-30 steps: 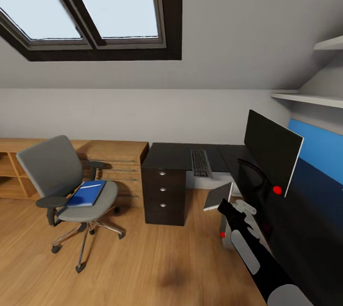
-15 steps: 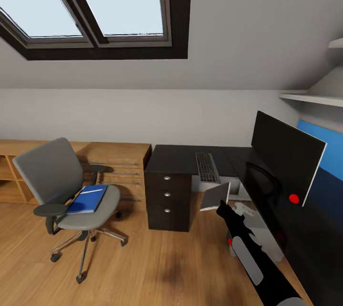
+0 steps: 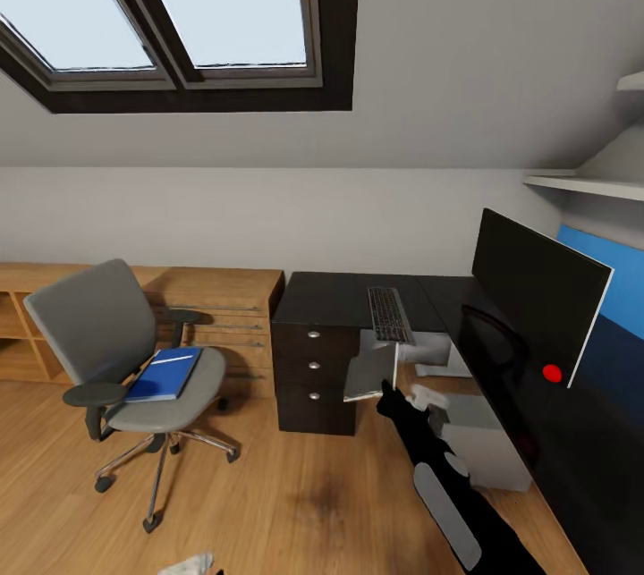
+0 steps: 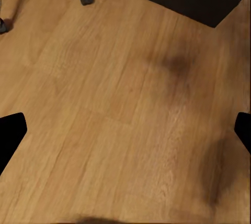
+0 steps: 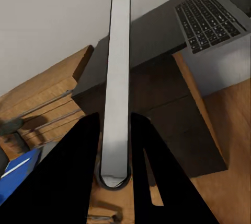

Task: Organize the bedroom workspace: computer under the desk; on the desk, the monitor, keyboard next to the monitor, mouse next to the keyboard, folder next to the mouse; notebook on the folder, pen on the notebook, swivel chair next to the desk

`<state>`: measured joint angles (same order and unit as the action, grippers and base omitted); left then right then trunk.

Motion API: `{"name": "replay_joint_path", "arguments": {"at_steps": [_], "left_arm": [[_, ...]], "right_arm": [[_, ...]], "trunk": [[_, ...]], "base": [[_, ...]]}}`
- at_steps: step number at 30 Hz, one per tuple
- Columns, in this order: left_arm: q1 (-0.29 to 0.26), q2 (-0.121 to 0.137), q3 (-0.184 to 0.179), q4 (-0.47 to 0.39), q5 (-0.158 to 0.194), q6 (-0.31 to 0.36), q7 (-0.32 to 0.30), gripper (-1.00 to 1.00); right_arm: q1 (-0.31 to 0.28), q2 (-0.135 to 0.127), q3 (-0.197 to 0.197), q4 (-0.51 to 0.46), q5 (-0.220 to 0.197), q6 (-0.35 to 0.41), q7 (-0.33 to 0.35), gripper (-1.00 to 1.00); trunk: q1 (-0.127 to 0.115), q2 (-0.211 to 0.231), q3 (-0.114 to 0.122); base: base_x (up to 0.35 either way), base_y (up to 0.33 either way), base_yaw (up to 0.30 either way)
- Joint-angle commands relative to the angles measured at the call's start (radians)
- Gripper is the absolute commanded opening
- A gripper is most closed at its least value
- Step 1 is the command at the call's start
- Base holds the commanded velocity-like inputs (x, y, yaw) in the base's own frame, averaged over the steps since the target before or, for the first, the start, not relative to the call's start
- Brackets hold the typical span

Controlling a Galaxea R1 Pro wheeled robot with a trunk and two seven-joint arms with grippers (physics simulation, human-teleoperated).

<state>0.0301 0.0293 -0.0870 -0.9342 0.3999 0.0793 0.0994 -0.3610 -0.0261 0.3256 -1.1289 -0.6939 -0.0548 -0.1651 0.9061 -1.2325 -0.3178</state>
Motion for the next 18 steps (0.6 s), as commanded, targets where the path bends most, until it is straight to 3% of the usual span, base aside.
{"name": "replay_joint_path", "arguments": {"at_steps": [1, 2, 3, 6, 8, 9, 12, 13, 17, 18], "left_arm": [[0.001, 0.001, -0.008, -0.024, 0.010, 0.005, 0.009, 1.00], [0.001, 0.002, -0.023, -0.061, 0.010, 0.008, 0.008, 1.00], [0.001, 0.005, -0.064, -0.115, 0.011, 0.011, 0.009, 1.00], [0.001, 0.009, -0.108, -0.202, 0.013, 0.021, 0.011, 1.00], [0.001, 0.010, -0.119, -0.251, 0.013, 0.043, 0.012, 1.00], [0.001, 0.012, -0.126, -0.355, 0.014, 0.145, 0.014, 1.00], [0.001, 0.013, -0.093, -0.463, 0.015, 0.281, 0.015, 1.00], [0.001, 0.012, -0.055, -0.513, 0.017, 0.339, 0.015, 1.00], [0.001, 0.008, 0.016, -0.610, 0.020, 0.425, 0.015, 1.00], [0.001, 0.009, 0.030, -0.637, 0.021, 0.441, 0.014, 1.00]], "right_arm": [[-0.001, -0.001, 0.011, -0.003, -0.011, -0.006, -0.006, -1.00], [-0.001, 0.001, 0.021, -0.007, -0.011, -0.005, -0.006, -1.00], [-0.001, 0.003, 0.031, -0.015, -0.012, -0.004, -0.009, -1.00], [-0.001, 0.006, 0.037, -0.033, -0.011, -0.003, -0.012, -1.00], [-0.001, 0.007, 0.038, -0.047, -0.010, -0.002, -0.014, -1.00], [-0.002, 0.008, 0.037, -0.073, -0.008, -0.001, -0.024, -1.00], [-0.005, 0.008, 0.035, -0.087, -0.007, 0.000, -0.059, -1.00], [-0.008, 0.009, 0.034, -0.091, -0.007, 0.001, -0.086, -1.00], [-0.028, 0.017, 0.034, -0.092, -0.013, 0.001, -0.143, -1.00], [-0.042, 0.031, 0.033, -0.089, -0.016, 0.001, -0.155, -1.00]], "trunk": [[0.000, -0.001, -0.001], [0.000, -0.001, -0.001], [0.000, -0.001, -0.001], [0.000, -0.001, -0.001], [0.000, -0.001, -0.001], [0.000, -0.001, -0.001], [0.000, -0.001, -0.001], [0.000, -0.001, -0.001], [0.000, -0.001, -0.001], [0.000, -0.001, -0.001]], "base": [[0.000, 0.000, 0.000], [0.000, 0.000, 0.000], [0.000, 0.000, 0.000], [0.000, 0.000, 0.000], [0.000, 0.000, 0.000], [0.000, 0.000, 0.000], [0.000, 0.000, 0.000], [0.000, 0.000, 0.000], [0.000, 0.000, 0.000], [0.000, 0.000, 0.000]]}}
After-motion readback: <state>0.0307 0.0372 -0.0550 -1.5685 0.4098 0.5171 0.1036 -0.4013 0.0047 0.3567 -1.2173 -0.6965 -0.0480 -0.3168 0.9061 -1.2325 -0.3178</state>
